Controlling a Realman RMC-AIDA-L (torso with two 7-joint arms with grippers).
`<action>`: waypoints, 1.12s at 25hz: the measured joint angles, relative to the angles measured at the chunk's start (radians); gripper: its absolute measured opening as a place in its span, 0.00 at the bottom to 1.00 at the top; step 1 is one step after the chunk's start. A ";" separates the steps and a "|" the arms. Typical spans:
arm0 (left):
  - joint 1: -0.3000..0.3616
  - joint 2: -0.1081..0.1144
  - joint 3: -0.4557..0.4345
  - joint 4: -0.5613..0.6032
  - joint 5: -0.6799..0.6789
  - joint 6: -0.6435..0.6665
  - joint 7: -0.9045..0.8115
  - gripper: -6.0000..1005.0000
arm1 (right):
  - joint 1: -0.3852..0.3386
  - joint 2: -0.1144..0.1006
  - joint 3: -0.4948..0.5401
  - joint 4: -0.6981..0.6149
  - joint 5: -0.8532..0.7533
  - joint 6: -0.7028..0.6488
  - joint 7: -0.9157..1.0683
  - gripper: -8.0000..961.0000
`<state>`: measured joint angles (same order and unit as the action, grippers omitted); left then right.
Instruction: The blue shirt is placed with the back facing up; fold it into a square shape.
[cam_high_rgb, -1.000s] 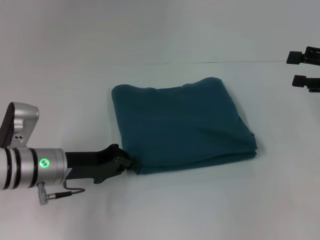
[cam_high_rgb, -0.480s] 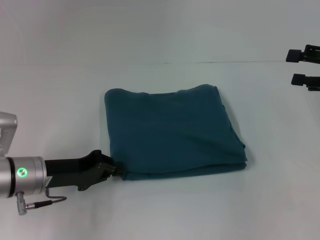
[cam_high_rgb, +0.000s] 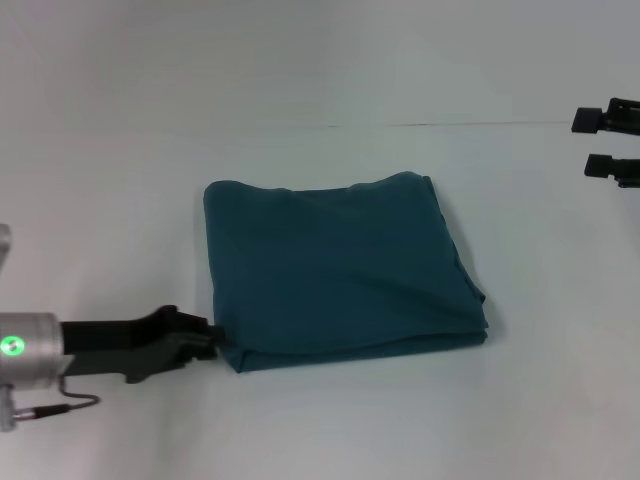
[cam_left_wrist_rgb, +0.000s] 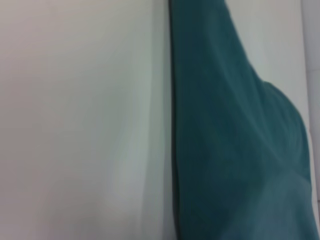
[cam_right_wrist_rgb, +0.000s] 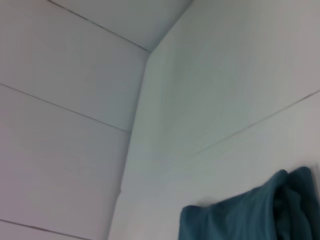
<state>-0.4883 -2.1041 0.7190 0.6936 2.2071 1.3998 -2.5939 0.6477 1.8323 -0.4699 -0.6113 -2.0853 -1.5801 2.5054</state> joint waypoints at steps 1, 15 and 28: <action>0.004 0.004 -0.013 0.011 0.005 0.014 0.005 0.14 | -0.001 -0.001 -0.006 -0.001 -0.002 0.000 -0.001 0.92; 0.009 0.047 -0.203 0.191 0.034 0.332 0.517 0.60 | -0.035 0.007 -0.159 -0.134 -0.167 -0.088 -0.336 0.92; -0.164 0.100 -0.049 0.196 0.174 0.457 0.597 0.94 | 0.021 0.123 -0.314 -0.130 -0.150 -0.221 -0.556 0.92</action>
<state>-0.6523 -2.0043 0.6699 0.8893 2.3811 1.8571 -1.9966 0.6685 1.9557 -0.7844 -0.7410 -2.2349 -1.8007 1.9499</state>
